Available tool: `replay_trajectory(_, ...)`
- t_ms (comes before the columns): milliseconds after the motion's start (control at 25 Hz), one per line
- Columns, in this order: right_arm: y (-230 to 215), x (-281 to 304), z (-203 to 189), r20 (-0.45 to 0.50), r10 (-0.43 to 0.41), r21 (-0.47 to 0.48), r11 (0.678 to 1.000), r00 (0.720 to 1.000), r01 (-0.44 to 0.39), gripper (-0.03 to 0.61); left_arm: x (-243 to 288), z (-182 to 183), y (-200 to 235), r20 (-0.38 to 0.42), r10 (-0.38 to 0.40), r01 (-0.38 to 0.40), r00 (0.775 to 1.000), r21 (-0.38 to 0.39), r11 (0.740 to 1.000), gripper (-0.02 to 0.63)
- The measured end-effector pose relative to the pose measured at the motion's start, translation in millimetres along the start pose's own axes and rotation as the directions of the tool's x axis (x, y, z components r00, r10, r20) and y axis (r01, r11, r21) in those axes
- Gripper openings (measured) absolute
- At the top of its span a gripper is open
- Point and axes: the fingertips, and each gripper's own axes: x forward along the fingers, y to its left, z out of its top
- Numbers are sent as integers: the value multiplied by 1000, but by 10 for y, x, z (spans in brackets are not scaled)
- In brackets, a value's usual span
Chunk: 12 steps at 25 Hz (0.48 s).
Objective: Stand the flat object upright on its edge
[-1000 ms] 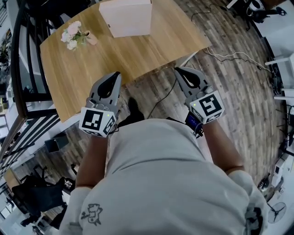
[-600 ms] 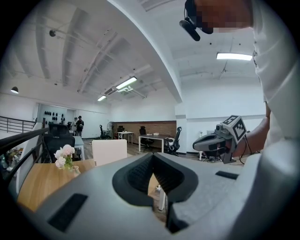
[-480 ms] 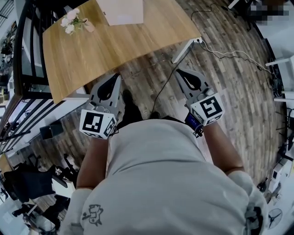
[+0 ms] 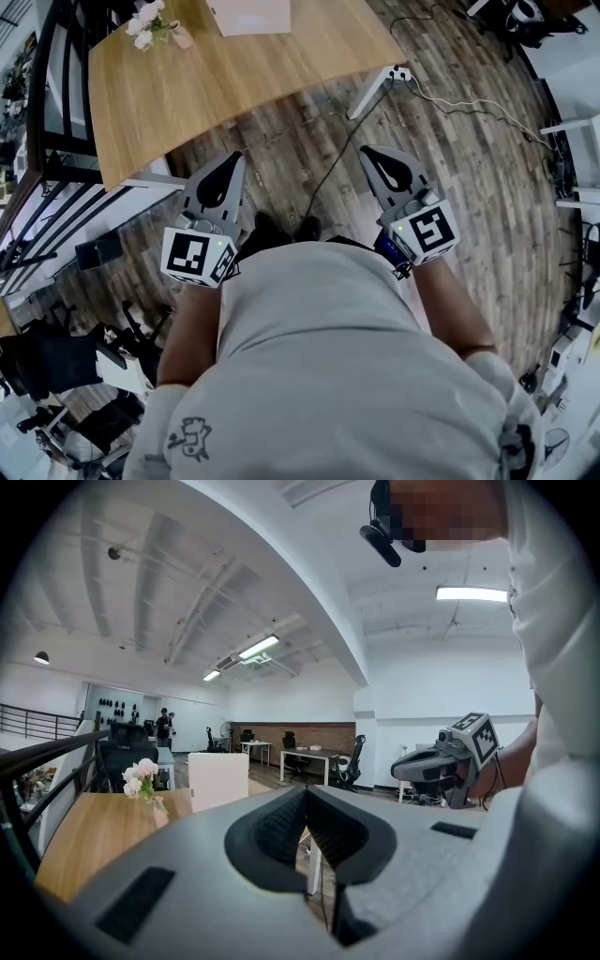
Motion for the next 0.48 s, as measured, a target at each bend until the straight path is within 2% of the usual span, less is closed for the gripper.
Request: replay_trajectory(480, 103, -120, 6, 14, 1, -5, 1000, 1000, -1, 5, -160, -13, -25, 13, 11, -11, 1000, -7, 1000, 6)
